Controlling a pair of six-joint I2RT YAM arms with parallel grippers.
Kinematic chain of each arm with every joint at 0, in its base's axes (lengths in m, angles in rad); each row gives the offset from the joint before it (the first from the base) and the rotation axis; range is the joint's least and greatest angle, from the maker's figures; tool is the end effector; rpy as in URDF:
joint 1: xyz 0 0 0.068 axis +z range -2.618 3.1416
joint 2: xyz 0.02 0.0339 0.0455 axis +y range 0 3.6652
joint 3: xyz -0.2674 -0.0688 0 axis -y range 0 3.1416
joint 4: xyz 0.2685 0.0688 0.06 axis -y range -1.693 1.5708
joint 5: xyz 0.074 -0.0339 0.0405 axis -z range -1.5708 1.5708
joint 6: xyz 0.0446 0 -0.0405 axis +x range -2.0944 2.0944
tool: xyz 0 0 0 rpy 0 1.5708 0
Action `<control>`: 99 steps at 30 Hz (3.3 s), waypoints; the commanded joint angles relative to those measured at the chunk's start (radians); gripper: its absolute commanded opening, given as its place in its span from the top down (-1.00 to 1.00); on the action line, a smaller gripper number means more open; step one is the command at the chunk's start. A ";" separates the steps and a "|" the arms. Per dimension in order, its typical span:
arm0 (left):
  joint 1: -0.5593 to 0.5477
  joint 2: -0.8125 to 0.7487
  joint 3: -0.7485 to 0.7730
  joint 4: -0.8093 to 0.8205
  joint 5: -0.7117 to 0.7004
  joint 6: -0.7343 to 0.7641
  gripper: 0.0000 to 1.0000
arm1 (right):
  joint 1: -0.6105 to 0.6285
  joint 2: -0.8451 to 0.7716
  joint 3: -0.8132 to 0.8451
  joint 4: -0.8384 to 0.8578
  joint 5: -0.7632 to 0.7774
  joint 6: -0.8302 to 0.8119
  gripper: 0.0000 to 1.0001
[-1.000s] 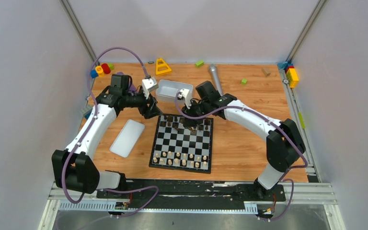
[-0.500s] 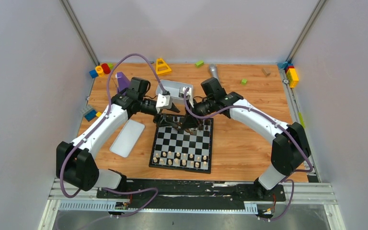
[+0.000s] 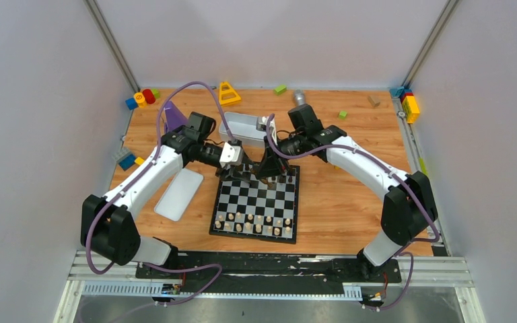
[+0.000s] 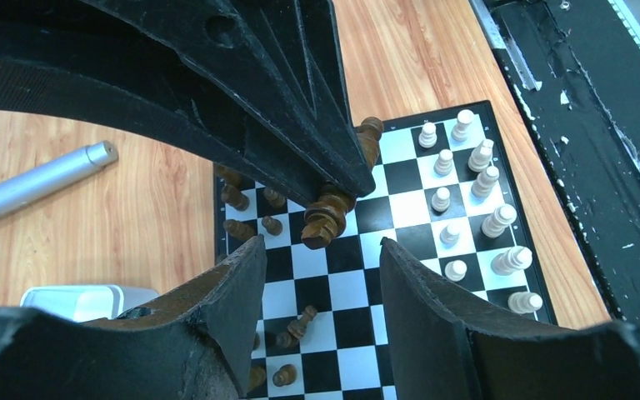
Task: Set up the chess pieces on the board
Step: Pick up the chess piece from the chessboard.
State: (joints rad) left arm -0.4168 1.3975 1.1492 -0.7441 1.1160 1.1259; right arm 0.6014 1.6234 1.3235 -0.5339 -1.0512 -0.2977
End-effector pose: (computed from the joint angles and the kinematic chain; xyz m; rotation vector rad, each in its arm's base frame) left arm 0.2582 -0.1581 0.2907 1.7053 1.2067 -0.9901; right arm 0.2856 0.2429 0.2873 -1.4073 1.7767 1.3973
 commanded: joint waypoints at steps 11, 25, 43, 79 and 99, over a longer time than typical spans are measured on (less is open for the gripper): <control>-0.027 -0.006 0.046 0.026 0.012 -0.005 -0.06 | -0.002 0.034 0.050 0.000 -0.072 0.011 1.00; -0.046 0.001 0.050 0.014 -0.010 -0.010 0.18 | -0.002 0.047 0.064 -0.005 -0.070 0.020 1.00; -0.047 0.004 0.075 -0.037 -0.060 0.005 1.00 | -0.019 0.047 0.078 -0.015 -0.034 0.033 0.44; -0.043 0.008 -0.067 0.678 -0.256 -1.040 1.00 | -0.310 -0.043 -0.106 0.347 -0.146 0.505 0.04; -0.034 0.021 -0.097 0.803 -0.239 -1.145 1.00 | -0.309 -0.007 -0.141 0.445 -0.254 0.578 0.52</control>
State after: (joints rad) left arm -0.4545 1.4151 1.0557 0.0051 0.8600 0.0116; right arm 0.2871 1.6073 1.1862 -0.1413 -1.2545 0.2665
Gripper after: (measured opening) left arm 0.251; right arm 0.277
